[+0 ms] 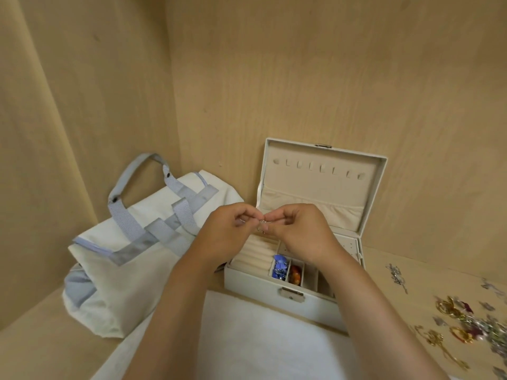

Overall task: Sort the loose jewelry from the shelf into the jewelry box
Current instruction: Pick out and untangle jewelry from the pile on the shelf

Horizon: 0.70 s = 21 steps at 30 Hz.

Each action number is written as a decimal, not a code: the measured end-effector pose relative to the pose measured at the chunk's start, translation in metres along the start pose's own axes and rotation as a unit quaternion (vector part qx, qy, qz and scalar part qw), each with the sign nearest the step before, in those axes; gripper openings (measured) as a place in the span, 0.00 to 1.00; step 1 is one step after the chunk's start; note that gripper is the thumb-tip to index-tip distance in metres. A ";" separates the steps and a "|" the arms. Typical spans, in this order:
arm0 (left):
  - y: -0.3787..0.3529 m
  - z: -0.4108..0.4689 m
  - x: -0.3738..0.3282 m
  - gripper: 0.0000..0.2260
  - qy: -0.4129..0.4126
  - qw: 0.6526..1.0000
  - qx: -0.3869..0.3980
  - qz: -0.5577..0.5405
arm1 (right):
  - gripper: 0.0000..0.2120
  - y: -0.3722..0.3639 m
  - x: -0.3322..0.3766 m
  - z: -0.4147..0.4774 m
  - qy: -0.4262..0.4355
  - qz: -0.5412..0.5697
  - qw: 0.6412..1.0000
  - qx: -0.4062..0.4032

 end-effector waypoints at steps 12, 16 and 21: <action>0.012 -0.016 0.000 0.05 -0.024 0.987 0.091 0.127 | 0.09 -0.011 0.004 -0.015 0.014 -0.174 0.981 0.081; 0.010 -0.028 0.009 0.04 -0.050 0.984 0.089 0.149 | 0.08 -0.014 0.008 -0.018 0.027 -0.210 0.973 0.092; 0.009 -0.030 0.008 0.05 -0.074 0.983 0.063 0.156 | 0.07 -0.012 0.011 -0.018 0.043 -0.263 0.958 0.106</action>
Point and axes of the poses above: each hand's wrist, its own z-axis towards the middle knuckle, its own y-axis out of the back of the hand, x = y × z, the point moved 5 cm from there along z, towards the middle knuckle, and after that the axes turned 3 degrees about y, right-handed, at the moved point
